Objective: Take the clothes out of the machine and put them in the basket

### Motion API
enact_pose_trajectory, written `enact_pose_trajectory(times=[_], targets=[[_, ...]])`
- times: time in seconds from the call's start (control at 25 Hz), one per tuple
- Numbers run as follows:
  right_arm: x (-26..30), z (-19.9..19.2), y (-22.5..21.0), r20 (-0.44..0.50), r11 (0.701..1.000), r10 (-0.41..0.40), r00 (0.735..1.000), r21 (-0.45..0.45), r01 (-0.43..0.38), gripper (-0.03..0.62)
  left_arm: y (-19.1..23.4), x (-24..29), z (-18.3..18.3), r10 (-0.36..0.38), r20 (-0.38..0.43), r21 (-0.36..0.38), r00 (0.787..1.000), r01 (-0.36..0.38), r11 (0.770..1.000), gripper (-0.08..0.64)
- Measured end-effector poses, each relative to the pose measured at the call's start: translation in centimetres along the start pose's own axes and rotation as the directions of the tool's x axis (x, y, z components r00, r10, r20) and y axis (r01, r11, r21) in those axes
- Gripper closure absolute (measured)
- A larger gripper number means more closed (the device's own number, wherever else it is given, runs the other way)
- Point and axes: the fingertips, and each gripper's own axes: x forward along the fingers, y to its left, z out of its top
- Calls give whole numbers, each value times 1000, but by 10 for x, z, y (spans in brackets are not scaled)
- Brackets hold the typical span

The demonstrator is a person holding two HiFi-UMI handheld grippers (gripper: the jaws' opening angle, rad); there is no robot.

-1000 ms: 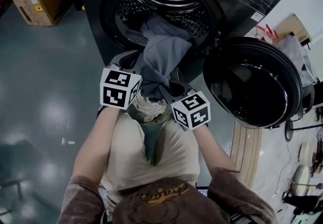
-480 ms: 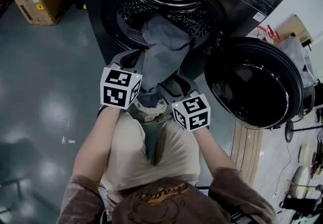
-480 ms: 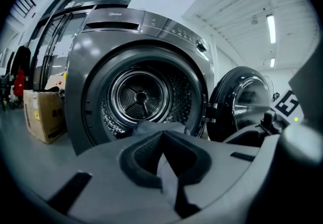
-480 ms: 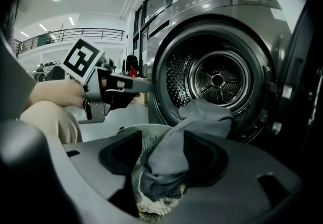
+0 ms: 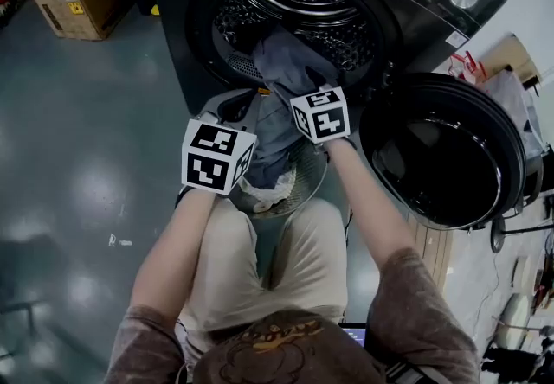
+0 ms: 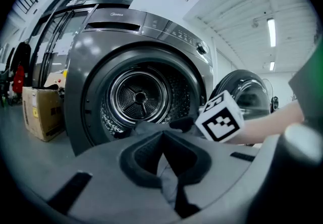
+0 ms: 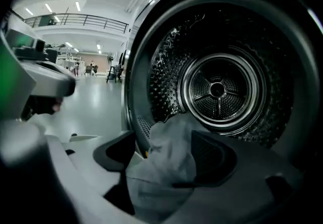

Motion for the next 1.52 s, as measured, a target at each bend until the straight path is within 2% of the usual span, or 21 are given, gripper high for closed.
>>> enact_pose_trajectory(times=[0.16, 0.24, 0.36, 0.44, 0.56, 0.64, 0.68, 0.72, 0.84, 0.92, 0.96, 1.08, 1.24, 1.4, 1.52], targets=[[49, 3, -29, -91, 999, -27, 995, -48, 22, 222, 1, 0, -1, -6, -6, -5, 1000, 6, 1000, 554], [67, -1, -44, -142, 999, -41, 989, -30, 37, 198, 0, 0, -2, -13, -11, -4, 1000, 13, 1000, 554], [87, -17, -60, -213, 997, -67, 975, 17, 73, 196, 0, 0, -3, -21, -17, -8, 1000, 21, 1000, 554], [97, -28, -64, -247, 996, -83, 965, 10, 88, 196, 0, 1, -4, -25, -20, -17, 999, 25, 1000, 554], [107, -33, -64, -288, 998, -50, 956, 25, 59, 187, 0, 1, -5, -39, -24, -21, 999, 38, 999, 554], [108, -31, -62, -304, 999, -10, 953, 43, 24, 213, 1, 1, -5, -43, -24, -23, 999, 43, 999, 554], [107, -30, -62, -303, 999, -2, 953, 43, 16, 244, 1, 1, -5, -44, -24, -24, 999, 44, 999, 554], [105, -30, -63, -298, 999, -5, 954, 38, 17, 342, 1, 1, -5, -46, -24, -25, 999, 45, 999, 554], [98, -28, -63, -273, 999, -38, 961, -7, 37, 450, -1, 1, -6, -50, -25, -24, 998, 50, 998, 554], [93, -23, -60, -247, 998, -60, 967, -29, 55, 549, -2, 2, -7, -51, -30, -22, 998, 50, 999, 554], [90, -20, -57, -231, 998, -66, 971, -22, 63, 570, -1, 2, -7, -51, -34, -20, 998, 50, 999, 554], [75, -16, -45, -183, 999, -39, 982, 26, 44, 578, 0, 2, -9, -50, -42, -18, 998, 50, 999, 554], [34, -10, -16, -109, 998, 51, 993, 51, -46, 581, -1, 4, -10, -50, -45, -16, 998, 50, 999, 554], [-21, -7, 14, -27, 985, 134, 991, 112, -130, 581, -3, 8, -11, -52, -46, -12, 998, 51, 999, 554], [-57, -17, 42, -24, 975, 189, 982, 122, -185, 581, -3, 10, -10, -44, -40, -10, 998, 44, 999, 554]])
